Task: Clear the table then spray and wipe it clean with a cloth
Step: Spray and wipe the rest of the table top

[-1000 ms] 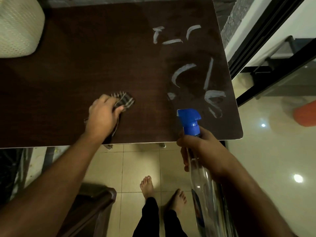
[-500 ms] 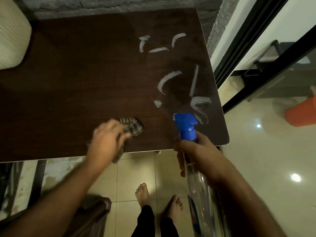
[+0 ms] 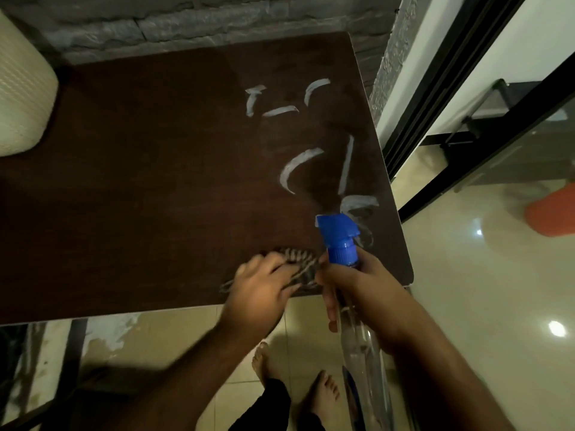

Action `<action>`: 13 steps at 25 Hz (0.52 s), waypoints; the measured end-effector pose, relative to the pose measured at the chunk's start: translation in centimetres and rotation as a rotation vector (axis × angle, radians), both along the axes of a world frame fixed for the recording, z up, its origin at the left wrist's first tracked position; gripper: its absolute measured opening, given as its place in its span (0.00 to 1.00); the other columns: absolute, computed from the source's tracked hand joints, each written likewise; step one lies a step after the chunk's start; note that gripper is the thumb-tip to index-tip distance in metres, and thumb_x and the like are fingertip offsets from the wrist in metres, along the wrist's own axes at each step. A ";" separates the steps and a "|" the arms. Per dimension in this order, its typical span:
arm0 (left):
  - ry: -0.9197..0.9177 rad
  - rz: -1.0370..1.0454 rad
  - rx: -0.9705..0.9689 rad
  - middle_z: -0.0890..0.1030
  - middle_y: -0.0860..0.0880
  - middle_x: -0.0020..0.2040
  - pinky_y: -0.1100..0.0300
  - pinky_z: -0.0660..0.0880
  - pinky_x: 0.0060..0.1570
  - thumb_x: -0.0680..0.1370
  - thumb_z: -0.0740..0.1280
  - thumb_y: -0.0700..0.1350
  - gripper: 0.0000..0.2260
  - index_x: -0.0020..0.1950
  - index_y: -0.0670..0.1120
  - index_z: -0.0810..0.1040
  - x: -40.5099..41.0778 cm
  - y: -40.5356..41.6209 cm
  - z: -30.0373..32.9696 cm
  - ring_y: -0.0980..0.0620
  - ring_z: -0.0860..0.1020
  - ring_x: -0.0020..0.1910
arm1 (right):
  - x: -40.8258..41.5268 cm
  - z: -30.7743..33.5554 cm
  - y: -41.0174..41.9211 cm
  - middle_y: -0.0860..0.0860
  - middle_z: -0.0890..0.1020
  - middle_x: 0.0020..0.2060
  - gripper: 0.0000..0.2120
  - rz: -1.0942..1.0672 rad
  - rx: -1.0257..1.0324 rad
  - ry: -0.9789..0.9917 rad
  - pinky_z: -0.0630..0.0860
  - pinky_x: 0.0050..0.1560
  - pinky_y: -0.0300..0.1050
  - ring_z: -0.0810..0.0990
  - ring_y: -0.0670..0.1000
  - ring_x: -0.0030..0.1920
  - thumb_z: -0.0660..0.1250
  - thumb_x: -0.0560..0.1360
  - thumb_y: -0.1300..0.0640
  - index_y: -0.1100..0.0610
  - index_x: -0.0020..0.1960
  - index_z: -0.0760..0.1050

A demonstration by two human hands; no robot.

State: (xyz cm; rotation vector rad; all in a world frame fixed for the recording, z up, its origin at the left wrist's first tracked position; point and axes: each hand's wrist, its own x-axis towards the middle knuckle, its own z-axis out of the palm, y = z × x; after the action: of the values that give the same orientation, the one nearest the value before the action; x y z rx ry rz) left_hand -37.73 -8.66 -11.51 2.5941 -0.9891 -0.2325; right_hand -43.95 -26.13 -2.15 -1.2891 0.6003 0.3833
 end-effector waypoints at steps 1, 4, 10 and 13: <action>-0.034 -0.002 0.000 0.77 0.52 0.52 0.52 0.74 0.48 0.76 0.58 0.54 0.15 0.58 0.53 0.78 0.7 1.9 -0.2 0.49 0.76 0.49 | 0.3 -0.1 -0.3 0.55 0.75 0.31 0.13 0.000 0.014 0.010 0.75 0.33 0.49 0.74 0.51 0.28 0.70 0.71 0.57 0.57 0.53 0.72; -0.076 0.167 0.003 0.77 0.47 0.50 0.49 0.74 0.49 0.77 0.67 0.48 0.11 0.57 0.47 0.80 8.6 4.0 -1.2 0.45 0.76 0.49 | 1.9 -0.7 -1.1 0.53 0.76 0.31 0.11 0.026 0.038 0.043 0.75 0.36 0.50 0.75 0.52 0.30 0.70 0.73 0.60 0.54 0.53 0.73; -0.153 0.353 -0.007 0.76 0.44 0.53 0.47 0.72 0.53 0.77 0.66 0.50 0.12 0.58 0.47 0.78 24.7 -1.5 -1.6 0.41 0.75 0.52 | 8.5 -0.8 0.3 0.52 0.77 0.29 0.10 0.014 0.022 0.009 0.75 0.35 0.51 0.75 0.53 0.29 0.70 0.73 0.61 0.52 0.51 0.73; -0.150 0.371 -0.019 0.76 0.44 0.54 0.47 0.72 0.54 0.78 0.65 0.50 0.13 0.60 0.47 0.77 28.9 -2.3 -1.4 0.42 0.75 0.53 | 12.0 -0.3 0.4 0.53 0.77 0.30 0.10 -0.003 0.016 0.024 0.74 0.35 0.52 0.75 0.53 0.30 0.70 0.72 0.60 0.54 0.51 0.73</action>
State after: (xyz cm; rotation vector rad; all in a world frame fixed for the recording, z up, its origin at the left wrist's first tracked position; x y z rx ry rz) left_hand -8.87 -10.96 -12.90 2.7462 -0.5327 0.0671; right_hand -31.94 -25.68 -2.46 -1.2702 0.6179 0.4005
